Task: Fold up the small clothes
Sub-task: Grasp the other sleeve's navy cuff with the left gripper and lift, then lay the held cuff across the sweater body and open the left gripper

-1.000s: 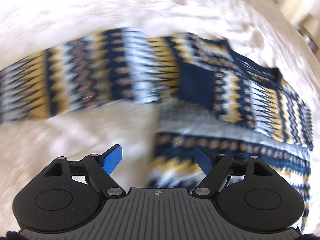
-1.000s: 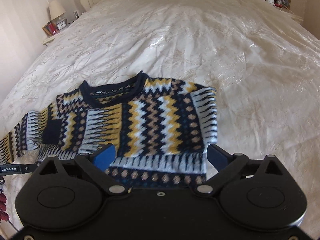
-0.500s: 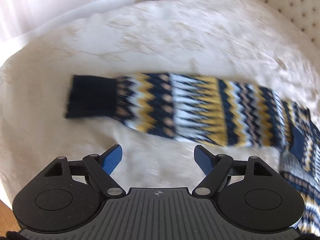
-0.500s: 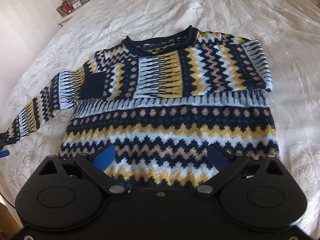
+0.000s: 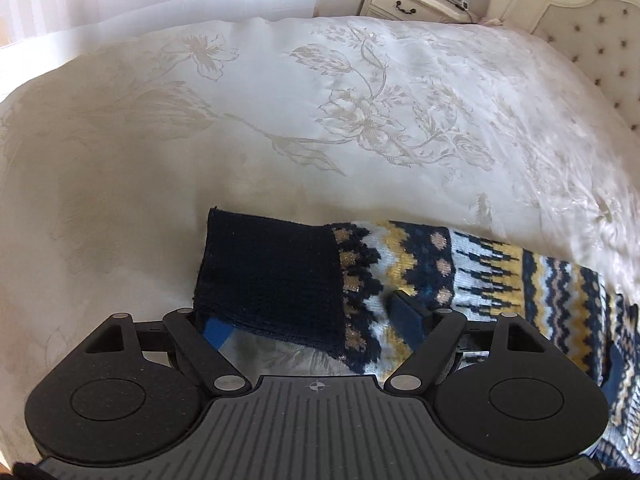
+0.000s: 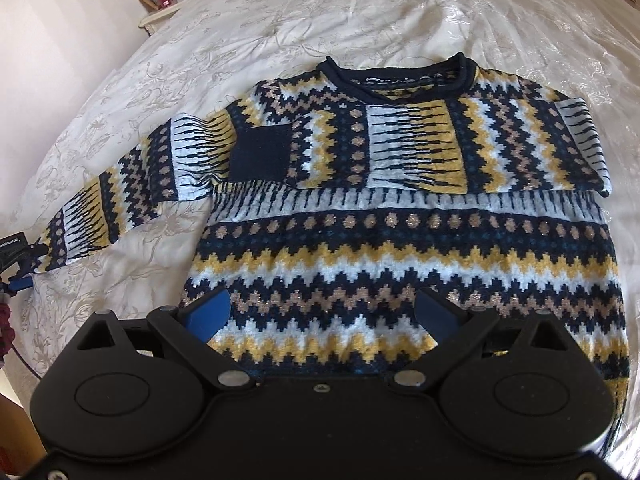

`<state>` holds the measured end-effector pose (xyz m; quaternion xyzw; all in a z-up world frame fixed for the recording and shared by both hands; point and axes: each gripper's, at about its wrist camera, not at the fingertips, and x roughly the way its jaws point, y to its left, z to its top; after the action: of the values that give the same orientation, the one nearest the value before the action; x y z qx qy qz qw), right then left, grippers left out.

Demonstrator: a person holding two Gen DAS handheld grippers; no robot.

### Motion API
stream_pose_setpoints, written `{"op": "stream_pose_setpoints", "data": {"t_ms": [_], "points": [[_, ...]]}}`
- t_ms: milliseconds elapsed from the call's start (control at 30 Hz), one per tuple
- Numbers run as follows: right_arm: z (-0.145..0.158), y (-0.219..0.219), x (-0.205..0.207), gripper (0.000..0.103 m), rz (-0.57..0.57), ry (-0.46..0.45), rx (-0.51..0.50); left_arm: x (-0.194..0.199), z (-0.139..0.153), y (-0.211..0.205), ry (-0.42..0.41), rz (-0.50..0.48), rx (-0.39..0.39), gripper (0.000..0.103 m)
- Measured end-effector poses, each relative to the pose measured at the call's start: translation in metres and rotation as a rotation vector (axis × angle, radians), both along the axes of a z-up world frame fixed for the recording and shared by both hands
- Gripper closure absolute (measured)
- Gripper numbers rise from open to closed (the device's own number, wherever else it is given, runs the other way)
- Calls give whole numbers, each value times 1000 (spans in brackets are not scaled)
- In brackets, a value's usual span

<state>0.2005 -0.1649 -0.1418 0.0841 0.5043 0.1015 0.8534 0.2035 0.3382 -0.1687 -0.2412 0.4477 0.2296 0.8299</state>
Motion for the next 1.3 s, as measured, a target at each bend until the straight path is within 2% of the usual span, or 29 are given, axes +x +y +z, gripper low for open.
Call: {"op": "stream_pose_setpoints", "data": {"t_ms": [167, 200, 233, 333, 467, 700, 933, 1133, 1300], "points": [[-1, 13, -1, 4, 8, 22, -8, -2, 1, 2, -17, 34, -4, 28], [-2, 15, -2, 4, 10, 26, -9, -3, 2, 1, -22, 46, 10, 39], [-2, 16, -2, 4, 14, 30, -11, -4, 3, 1, -25, 57, 26, 57], [-5, 20, -2, 4, 32, 48, -15, -8, 9, 3, -56, 59, 14, 82], [-8, 23, 0, 4, 51, 59, -11, -7, 30, 3, -105, 47, 1, 96], [-13, 13, 2, 4, 61, 66, 18, 7, 90, -32, -242, -70, 50, 97], [-17, -22, -6, 4, 75, 63, 63, 35, 142, -108, -386, -189, 63, 97], [-14, -76, -16, 4, 41, 43, 109, 67, 158, -196, -445, -295, 33, 97], [-12, -123, -23, 4, 13, 21, 127, 92, 154, -280, -450, -413, 19, 97]]}}
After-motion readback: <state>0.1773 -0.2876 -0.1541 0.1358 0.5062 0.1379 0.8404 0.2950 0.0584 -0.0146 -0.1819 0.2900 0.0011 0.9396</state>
